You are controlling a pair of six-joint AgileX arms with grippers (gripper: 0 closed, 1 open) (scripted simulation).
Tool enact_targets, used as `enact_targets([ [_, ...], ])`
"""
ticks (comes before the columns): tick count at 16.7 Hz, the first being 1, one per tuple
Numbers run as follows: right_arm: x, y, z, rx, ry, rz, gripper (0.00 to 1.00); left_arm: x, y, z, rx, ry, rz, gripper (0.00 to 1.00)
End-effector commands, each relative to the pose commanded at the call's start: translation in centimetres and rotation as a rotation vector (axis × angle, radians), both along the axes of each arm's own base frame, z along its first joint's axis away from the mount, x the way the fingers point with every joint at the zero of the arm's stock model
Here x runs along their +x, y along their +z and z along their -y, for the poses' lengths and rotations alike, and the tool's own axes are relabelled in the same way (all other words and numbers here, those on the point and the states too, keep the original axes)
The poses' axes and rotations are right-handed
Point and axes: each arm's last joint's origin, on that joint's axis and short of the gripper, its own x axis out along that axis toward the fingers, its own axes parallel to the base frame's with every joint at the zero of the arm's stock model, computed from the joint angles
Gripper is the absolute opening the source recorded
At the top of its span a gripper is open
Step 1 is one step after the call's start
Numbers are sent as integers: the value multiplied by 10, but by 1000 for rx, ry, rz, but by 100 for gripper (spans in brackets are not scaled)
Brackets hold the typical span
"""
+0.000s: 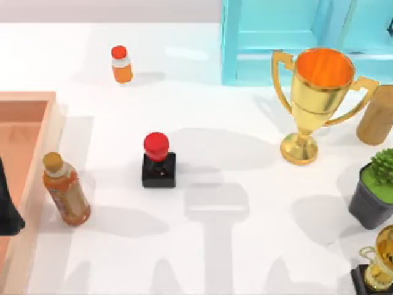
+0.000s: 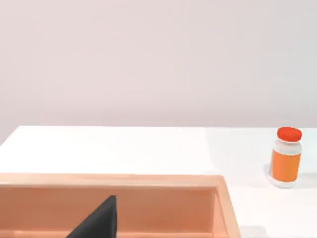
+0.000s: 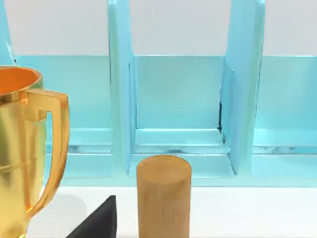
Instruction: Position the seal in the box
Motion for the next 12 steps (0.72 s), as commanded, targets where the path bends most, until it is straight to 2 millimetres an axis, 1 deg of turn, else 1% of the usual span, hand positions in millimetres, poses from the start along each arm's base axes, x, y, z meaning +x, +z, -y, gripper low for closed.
enact_targets([
  [3, 0, 0, 0, 0, 0, 0, 100, 0, 2, 0, -4, -3, -1, 100],
  [5, 0, 0, 0, 0, 0, 0, 100, -1, 14, 1, -25, -17, -13, 100],
  [7, 0, 0, 0, 0, 0, 0, 100, -1, 32, 3, -57, -37, -42, 100],
  [9, 0, 0, 0, 0, 0, 0, 100, 2, 56, 6, -98, -60, -99, 100],
  [12, 0, 0, 0, 0, 0, 0, 100, 15, 94, 12, -160, -89, -237, 100],
])
